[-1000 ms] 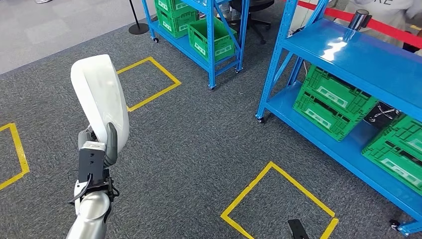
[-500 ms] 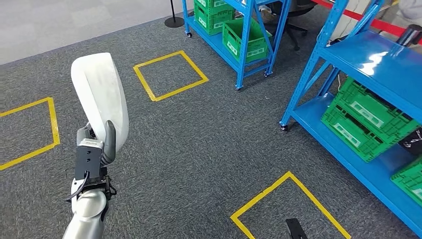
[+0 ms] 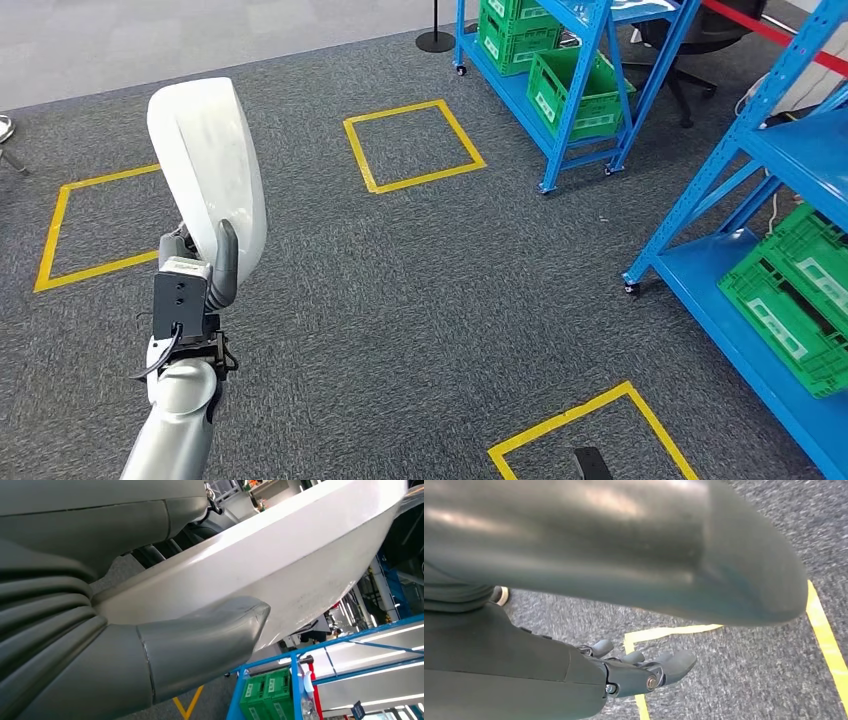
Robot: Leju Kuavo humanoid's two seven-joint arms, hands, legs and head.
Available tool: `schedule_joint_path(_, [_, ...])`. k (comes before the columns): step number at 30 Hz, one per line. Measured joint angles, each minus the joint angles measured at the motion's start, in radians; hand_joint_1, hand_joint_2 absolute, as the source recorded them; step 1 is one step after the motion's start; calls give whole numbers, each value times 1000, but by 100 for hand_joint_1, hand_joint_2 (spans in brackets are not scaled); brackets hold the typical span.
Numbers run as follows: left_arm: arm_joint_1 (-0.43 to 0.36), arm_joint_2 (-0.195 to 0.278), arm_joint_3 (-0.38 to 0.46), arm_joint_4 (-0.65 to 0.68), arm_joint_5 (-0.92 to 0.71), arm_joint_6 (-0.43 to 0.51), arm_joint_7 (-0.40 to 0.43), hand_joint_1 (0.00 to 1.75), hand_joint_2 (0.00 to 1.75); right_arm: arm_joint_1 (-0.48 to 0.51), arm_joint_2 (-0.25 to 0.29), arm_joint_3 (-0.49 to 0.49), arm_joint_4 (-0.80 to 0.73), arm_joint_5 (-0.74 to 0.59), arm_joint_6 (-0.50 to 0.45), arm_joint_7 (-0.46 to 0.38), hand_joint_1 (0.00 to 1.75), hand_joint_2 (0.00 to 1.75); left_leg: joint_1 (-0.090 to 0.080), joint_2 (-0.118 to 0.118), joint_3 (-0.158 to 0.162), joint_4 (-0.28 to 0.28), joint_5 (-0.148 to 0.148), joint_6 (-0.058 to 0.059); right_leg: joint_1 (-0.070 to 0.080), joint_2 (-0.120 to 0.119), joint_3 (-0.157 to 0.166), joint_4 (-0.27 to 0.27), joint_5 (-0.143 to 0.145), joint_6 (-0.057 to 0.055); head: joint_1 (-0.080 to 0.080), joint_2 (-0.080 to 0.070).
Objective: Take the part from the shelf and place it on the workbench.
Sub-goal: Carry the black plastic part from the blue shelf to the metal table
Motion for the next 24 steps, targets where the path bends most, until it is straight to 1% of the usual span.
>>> schedule_joint_path(1, [-1, 0, 0, 1, 1, 0, 0, 175, 175, -1, 0, 0, 0, 0, 0, -1, 0, 0, 0, 7, -4, 4, -3, -5, 0, -11, 2, -4, 2, -8, -1, 0])
schedule_joint_path(2, [-3, 1, 0, 1, 2, 0, 0, 175, 175, -1, 1, -1, 0, 0, 0, -2, 0, 0, -2, 30, -16, 24, -16, -10, 0, -25, 4, -8, 4, -16, -4, 0])
schedule_joint_path(3, [-6, 1, 0, 2, 2, 0, 0, 175, 175, -1, 1, -1, 0, 0, 0, -3, 0, 0, -3, 63, -37, 66, -41, -12, 1, -39, 5, -11, 5, -22, -7, 0])
schedule_joint_path(4, [-10, 1, 0, 3, 2, 0, 0, 175, 175, 0, 1, -1, 0, 0, -1, -3, 0, 0, -5, 100, -66, 128, -73, -14, 4, -53, 6, -12, 5, -26, -10, 0])
schedule_joint_path(5, [-12, 1, 0, 4, 3, 0, 0, 175, 175, 3, 1, -1, 0, 0, -1, -3, 0, 0, -5, 125, -100, 199, -105, -16, 7, -69, 5, -12, 4, -29, -12, 0])
schedule_joint_path(6, [-13, 1, -1, 6, 3, 0, 0, 175, 175, 5, 1, -1, 0, 0, -1, -2, 0, 0, -4, 138, -128, 258, -126, -18, 9, -85, 5, -12, 3, -30, -12, 0])
schedule_joint_path(7, [-12, 1, -1, 9, 3, 0, 0, 175, 175, 6, 1, -1, 0, 0, -1, -2, 0, 0, -4, 143, -140, 285, -130, -18, 10, -100, 5, -12, 2, -31, -12, 0])
schedule_joint_path(8, [-11, 1, -1, 10, 3, 0, 0, 175, 175, 6, 1, -2, 0, 0, -1, -2, 0, 0, -4, 147, -131, 272, -114, -17, 11, -114, 6, -12, 1, -31, -12, 0])
schedule_joint_path(9, [-12, 2, -1, 12, 3, 0, 1, 175, 175, 6, 1, -2, 0, 0, -1, -3, 0, 0, -4, 155, -100, 219, -84, -14, 11, -128, 8, -12, 0, -30, -12, 0])
schedule_joint_path(10, [-13, 2, 0, 12, 3, 0, 1, 175, 175, 5, 1, -2, 0, 0, -1, -3, 0, 0, -6, 175, -58, 143, -53, -10, 12, -141, 10, -12, -2, -29, -13, 0])
schedule_joint_path(11, [-14, 2, -1, 12, 4, 0, 0, 175, 175, 5, 1, -2, 0, 0, -1, -4, 0, 0, -11, 196, -18, 74, -31, -4, 15, -153, 13, -11, -5, -25, -12, 0])
schedule_joint_path(12, [-15, 1, -1, 11, 4, 0, 0, 175, 175, 4, 1, -2, 0, 0, -1, -6, 0, 0, -14, 211, 8, 26, -18, 3, 17, -164, 16, -10, -8, -21, -12, 0])
schedule_joint_path(13, [-16, 0, -1, 10, 5, 1, -1, 175, 175, 2, 1, -2, 0, 1, 0, -7, 0, 0, -18, 218, 19, 4, -15, 10, 19, -173, 18, -10, -9, -16, -11, 0])
schedule_joint_path(15, [-15, -1, 0, 8, 7, 1, -2, 175, 175, -4, 1, -2, 0, 1, 0, -10, 0, 0, -21, 195, 17, -2, -12, 22, 19, -193, 21, -12, -11, -5, -10, 0])
schedule_joint_path(16, [-14, -1, 0, 5, 8, 1, -2, 175, 175, -7, 1, -2, 0, 1, 0, -10, 0, 0, -20, 183, 17, -5, -9, 28, 17, -186, 23, -9, -14, 1, -10, 0])
schedule_joint_path(17, [-16, -2, 0, 2, 9, 1, -3, 175, 175, -10, 2, -2, 0, 1, 1, -11, 0, 0, -17, 171, 18, -9, -5, 34, 14, -163, 17, 6, -26, 7, -9, 0])
schedule_joint_path(18, [-18, -3, 0, -2, 11, 1, -3, 175, 175, -12, 2, -2, 0, 1, 2, -12, 0, 0, -14, 159, 19, -12, -2, 40, 12, -130, 2, 42, -47, 13, -8, 0])
schedule_joint_path(19, [-20, -5, 0, -4, 12, 1, -3, 175, 175, -12, 2, -2, 0, 1, 3, -12, 0, 0, -11, 149, 19, -13, 0, 44, 9, -94, -22, 93, -75, 17, -6, 0])
schedule_joint_path(20, [-22, -7, -1, -5, 13, 0, -3, 175, 175, -10, 2, -2, 0, 0, 4, -12, 0, 0, -10, 135, 18, -13, 1, 47, 9, -71, -56, 161, -106, 19, -4, 0])
schedule_joint_path(21, [-23, -8, -1, -4, 14, 0, -3, 175, 175, -8, 1, -2, 0, 0, 5, -12, 0, 0, -10, 121, 17, -11, 1, 48, 8, -62, -89, 223, -127, 21, -2, 0])
schedule_joint_path(22, [-23, -9, -1, -4, 15, -1, -2, 175, 175, -7, 1, -3, 0, 0, 6, -12, 0, 0, -10, 106, 16, -9, 0, 48, 8, -59, -110, 258, -130, 22, -2, 0])
schedule_joint_path(23, [-23, -9, -1, -3, 16, -1, -2, 175, 175, -6, 0, -3, 0, 0, 6, -13, 0, 0, -10, 89, 15, -6, 0, 48, 7, -58, -116, 260, -115, 22, -2, 0])
schedule_joint_path(24, [-24, -9, -1, -2, 17, -1, -1, 175, 175, -6, 0, -4, 0, 0, 6, -13, 0, 0, -9, 74, 14, -2, -1, 46, 6, -54, -99, 216, -81, 22, -2, 0])
